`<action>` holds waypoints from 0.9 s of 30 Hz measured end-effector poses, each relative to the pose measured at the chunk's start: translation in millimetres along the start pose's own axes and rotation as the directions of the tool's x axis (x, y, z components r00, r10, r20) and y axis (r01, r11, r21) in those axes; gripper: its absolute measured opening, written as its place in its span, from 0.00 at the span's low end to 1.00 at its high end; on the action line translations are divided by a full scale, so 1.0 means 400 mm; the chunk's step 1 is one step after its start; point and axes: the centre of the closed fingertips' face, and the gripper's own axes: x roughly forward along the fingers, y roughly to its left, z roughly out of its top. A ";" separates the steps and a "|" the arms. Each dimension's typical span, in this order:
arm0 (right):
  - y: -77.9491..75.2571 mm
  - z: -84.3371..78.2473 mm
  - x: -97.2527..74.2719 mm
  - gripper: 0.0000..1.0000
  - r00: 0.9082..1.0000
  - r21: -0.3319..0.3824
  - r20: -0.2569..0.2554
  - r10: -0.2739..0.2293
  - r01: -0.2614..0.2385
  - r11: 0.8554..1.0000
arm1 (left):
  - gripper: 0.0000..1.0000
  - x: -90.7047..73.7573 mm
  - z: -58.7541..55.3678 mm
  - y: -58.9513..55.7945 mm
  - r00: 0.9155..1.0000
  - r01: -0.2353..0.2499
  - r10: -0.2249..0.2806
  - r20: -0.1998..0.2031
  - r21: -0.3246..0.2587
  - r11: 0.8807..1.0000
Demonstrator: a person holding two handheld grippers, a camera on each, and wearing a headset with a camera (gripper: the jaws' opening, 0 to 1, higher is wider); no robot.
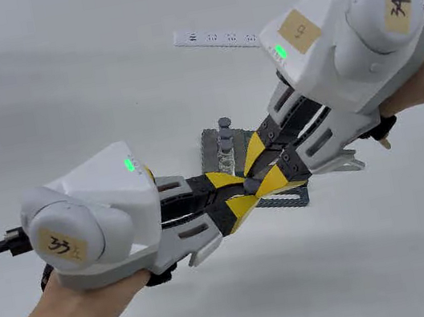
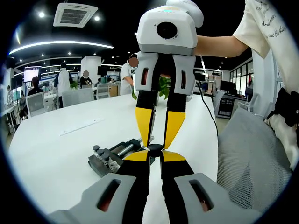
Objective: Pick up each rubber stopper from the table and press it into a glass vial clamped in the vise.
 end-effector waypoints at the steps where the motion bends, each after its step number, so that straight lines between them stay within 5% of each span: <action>1: 0.001 -0.001 0.001 0.07 1.000 0.003 0.000 0.005 -0.005 1.000 | 0.05 0.001 -0.001 -0.001 1.000 0.003 -0.003 -0.002 -0.002 1.000; 10: 0.003 -0.005 0.011 0.07 1.000 0.002 -0.003 0.017 -0.017 1.000 | 0.14 -0.007 -0.009 0.008 1.000 -0.011 0.010 -0.013 -0.014 1.000; 27: 0.000 -0.026 0.022 0.07 0.999 0.005 -0.026 0.030 -0.030 1.000 | 0.63 -0.035 -0.069 0.068 0.990 -0.118 0.113 -0.088 -0.064 0.991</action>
